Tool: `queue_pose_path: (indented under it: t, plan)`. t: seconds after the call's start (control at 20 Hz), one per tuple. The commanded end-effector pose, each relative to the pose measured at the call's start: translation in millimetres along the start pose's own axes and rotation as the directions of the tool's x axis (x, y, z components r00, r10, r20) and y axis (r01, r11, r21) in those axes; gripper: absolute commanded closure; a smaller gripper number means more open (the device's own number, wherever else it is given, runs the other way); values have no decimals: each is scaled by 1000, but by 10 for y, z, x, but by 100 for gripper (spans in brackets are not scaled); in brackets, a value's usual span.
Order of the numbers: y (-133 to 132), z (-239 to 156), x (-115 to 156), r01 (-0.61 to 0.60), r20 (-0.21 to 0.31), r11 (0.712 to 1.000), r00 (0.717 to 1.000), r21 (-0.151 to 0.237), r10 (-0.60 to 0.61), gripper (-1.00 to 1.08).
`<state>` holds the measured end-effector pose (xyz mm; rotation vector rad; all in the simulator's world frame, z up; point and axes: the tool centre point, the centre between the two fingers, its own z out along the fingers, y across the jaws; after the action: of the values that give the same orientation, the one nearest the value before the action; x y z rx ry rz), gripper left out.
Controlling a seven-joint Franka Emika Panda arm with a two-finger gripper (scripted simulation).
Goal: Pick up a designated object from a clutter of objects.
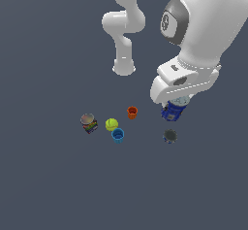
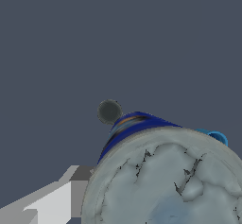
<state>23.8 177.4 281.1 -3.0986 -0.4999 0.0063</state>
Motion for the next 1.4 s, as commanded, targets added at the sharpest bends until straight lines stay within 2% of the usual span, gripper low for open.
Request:
queue_pose_path:
  t: [0.0, 0.75, 1.35]
  plan:
    - [53, -189, 111, 0, -3, 1000, 1000, -1, 0, 108]
    - [299, -972, 633, -1, -3, 1000, 1000, -3, 1, 108]
    - [389, -1262, 842, -2, -3, 1000, 1000, -3, 2, 108]
